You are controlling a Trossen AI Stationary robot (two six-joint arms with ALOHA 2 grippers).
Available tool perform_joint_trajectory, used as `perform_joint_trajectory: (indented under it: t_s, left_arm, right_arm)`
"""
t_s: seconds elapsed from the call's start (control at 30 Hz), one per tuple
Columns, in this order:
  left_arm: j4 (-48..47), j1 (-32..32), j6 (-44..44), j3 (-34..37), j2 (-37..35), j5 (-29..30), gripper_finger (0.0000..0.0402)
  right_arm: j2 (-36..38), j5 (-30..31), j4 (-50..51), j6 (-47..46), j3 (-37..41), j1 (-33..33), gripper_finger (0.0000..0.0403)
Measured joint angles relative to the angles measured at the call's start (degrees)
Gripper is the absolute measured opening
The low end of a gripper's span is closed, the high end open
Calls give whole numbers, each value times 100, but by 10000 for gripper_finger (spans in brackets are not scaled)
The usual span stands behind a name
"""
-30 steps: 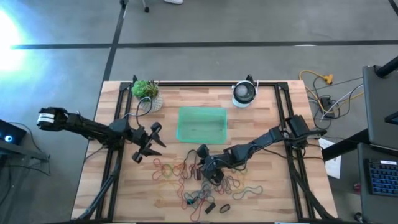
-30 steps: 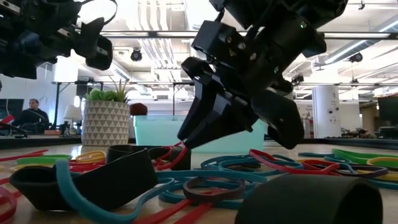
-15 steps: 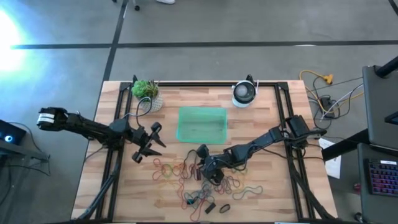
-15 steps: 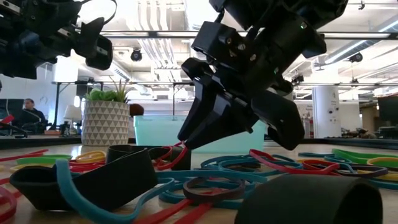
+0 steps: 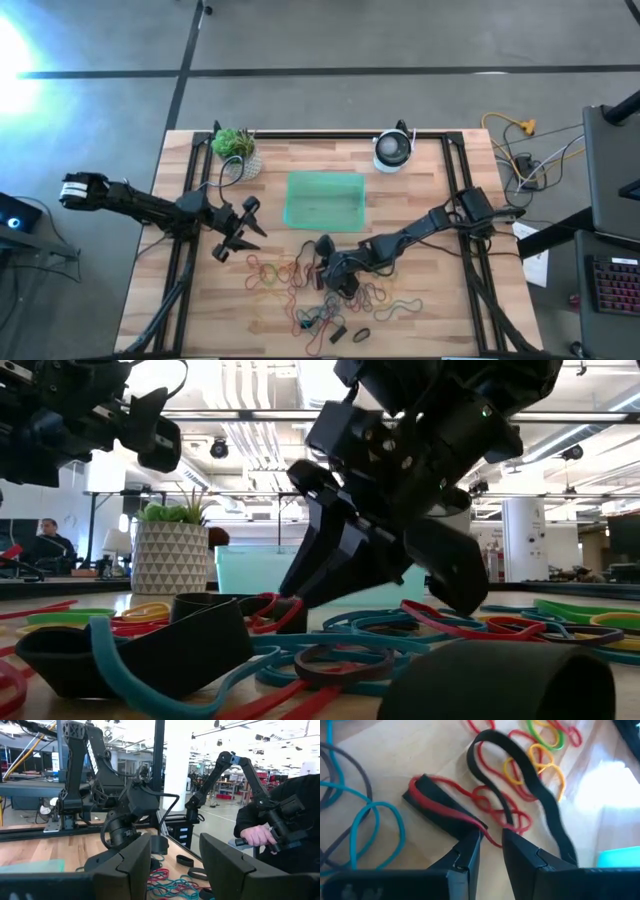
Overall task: Pick and place rubber bands into bin
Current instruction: Put the red rubber band into the green bin
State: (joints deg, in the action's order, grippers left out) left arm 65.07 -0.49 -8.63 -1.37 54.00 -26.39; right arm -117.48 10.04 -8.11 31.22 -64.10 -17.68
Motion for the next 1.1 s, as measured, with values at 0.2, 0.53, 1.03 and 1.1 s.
perform_joint_trajectory:
  t_s: [0.2, 0.53, 1.03, 1.1]
  left_arm:
    - [-1, 0, 0, 0, 2, 0, 154]
    - [-1, 0, -2, 0, 5, 2, 154]
    - [-1, 0, -1, 0, 9, 2, 154]
    - [-1, 0, 0, 0, 9, 2, 154]
  right_arm:
    - [-128, 77, -58, -35, -76, -19, 67]
    - [-131, 239, -4, -41, -131, -21, 12]
    - [653, 565, 420, -94, -135, -71, 9]
    - [895, 648, 580, -104, -136, -83, 9]
